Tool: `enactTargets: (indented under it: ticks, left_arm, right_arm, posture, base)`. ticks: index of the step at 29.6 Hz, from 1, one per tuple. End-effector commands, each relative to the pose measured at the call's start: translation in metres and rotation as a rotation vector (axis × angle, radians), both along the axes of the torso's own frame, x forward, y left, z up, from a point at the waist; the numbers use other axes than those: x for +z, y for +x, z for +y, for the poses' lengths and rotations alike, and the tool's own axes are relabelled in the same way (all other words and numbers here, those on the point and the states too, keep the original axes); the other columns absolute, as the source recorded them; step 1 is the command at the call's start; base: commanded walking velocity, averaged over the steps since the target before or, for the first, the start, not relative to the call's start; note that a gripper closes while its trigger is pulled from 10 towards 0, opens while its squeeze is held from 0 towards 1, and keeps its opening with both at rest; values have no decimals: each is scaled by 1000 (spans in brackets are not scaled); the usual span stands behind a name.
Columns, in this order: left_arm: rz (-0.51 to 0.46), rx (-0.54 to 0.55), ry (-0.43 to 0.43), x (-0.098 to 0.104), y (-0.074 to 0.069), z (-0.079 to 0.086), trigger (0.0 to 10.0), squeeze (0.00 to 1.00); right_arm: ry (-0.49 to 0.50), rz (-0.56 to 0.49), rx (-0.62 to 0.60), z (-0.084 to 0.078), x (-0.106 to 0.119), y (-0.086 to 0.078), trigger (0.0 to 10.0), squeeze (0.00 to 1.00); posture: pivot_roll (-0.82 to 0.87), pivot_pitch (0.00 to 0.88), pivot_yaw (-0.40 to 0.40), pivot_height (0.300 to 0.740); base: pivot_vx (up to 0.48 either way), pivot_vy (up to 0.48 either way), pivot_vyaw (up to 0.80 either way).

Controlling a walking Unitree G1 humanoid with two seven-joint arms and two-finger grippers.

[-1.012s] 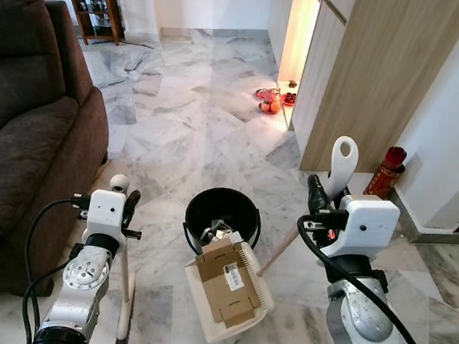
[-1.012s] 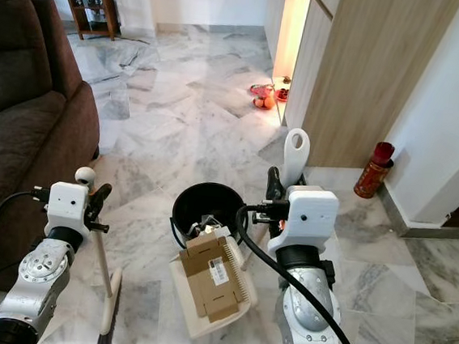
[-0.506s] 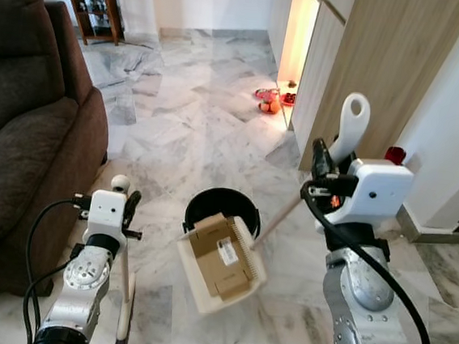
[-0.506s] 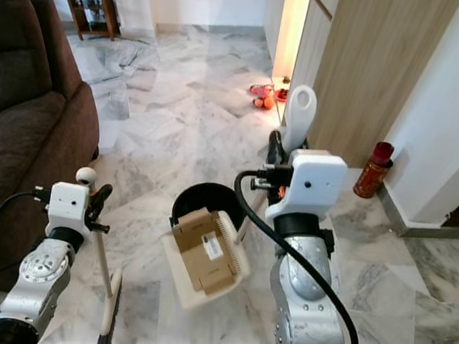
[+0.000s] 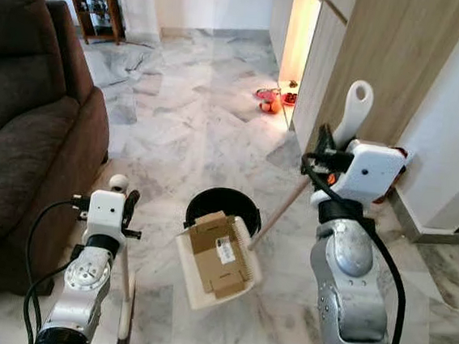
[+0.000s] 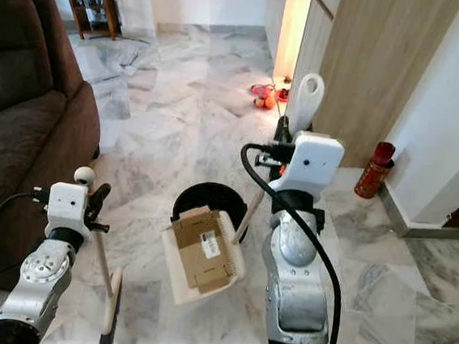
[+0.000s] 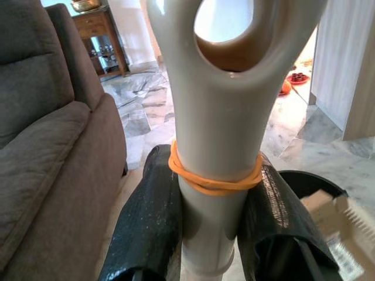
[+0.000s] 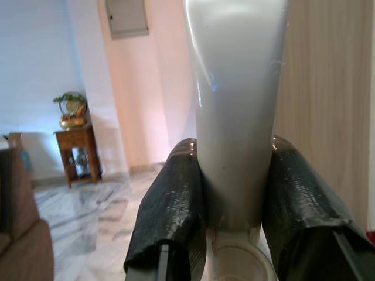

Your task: Sweep floor

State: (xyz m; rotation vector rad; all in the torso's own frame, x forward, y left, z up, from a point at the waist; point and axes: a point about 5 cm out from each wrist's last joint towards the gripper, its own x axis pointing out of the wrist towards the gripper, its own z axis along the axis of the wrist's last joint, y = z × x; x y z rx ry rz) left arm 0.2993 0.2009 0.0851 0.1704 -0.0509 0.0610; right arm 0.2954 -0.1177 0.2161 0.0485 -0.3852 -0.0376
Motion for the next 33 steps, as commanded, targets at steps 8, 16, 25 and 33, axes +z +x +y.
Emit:
enactTargets:
  ticks: [8,16,25,33]
  left_arm:
    - [-48,50,25,7,-1,8,10000,0]
    - [-54,70,33,8,-1,10,10000,0]
    - [-61,90,39,9,-2,13,10000,0]
    - [-65,97,42,10,-2,14,10000,0]
  right_arm:
    - [31,-129,-13,6,21,5,10000,0]
    - [36,-146,-7,8,22,7,10000,0]
    - [31,-161,17,12,24,7,10000,0]
    - [37,-165,30,13,25,7,10000,0]
  posture:
    - [72,0,54,740]
    - [76,0,53,740]
    - [78,0,54,740]
    - [82,0,55,740]
  base:
    - [0,0,0]
    - [94,0,0]
    - [315,0,0]
    - [336,0,0]
